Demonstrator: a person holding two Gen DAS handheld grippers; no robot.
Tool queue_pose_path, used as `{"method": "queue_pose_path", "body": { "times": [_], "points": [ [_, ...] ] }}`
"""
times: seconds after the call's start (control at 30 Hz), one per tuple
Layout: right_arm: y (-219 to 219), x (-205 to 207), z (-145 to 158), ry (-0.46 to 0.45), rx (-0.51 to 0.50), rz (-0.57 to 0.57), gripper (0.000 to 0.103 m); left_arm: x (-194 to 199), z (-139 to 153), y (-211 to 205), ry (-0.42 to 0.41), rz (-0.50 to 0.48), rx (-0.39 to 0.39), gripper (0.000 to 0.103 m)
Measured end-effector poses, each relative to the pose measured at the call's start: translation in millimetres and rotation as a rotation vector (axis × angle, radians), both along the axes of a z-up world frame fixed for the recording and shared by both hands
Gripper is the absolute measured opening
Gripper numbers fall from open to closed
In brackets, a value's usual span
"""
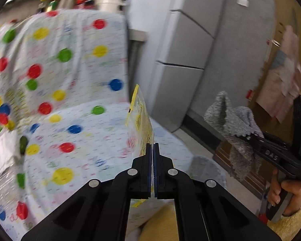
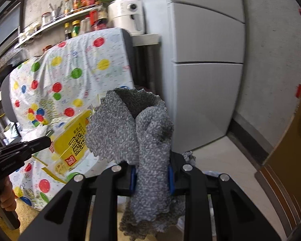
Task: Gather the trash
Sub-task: 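Carry the grey cloth and yellow wrapper to the bin and release both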
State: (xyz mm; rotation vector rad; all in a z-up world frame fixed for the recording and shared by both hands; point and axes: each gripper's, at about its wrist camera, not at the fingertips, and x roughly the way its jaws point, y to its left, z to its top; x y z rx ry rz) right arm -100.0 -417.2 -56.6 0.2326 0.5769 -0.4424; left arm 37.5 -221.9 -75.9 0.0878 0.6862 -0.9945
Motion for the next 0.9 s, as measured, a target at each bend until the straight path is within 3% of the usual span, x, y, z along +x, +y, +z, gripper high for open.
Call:
{"method": "queue_pose_path", "body": {
  "times": [0.27, 0.57, 0.9],
  "points": [
    [-41, -63, -17, 0.028, -0.005, -0.166, 0.023, -48, 7, -57, -0.046, -0.162, -0.04, 0.001],
    [-83, -113, -64, 0.091, 0.068, -0.303, 0.023, -96, -27, -127, -0.006, -0.332, -0.036, 0.001],
    [-121, -111, -105, 0.074, 0.145, -0.357, 0.026, -107, -58, -185, 0.016, -0.39, -0.009, 0.002]
  ]
}}
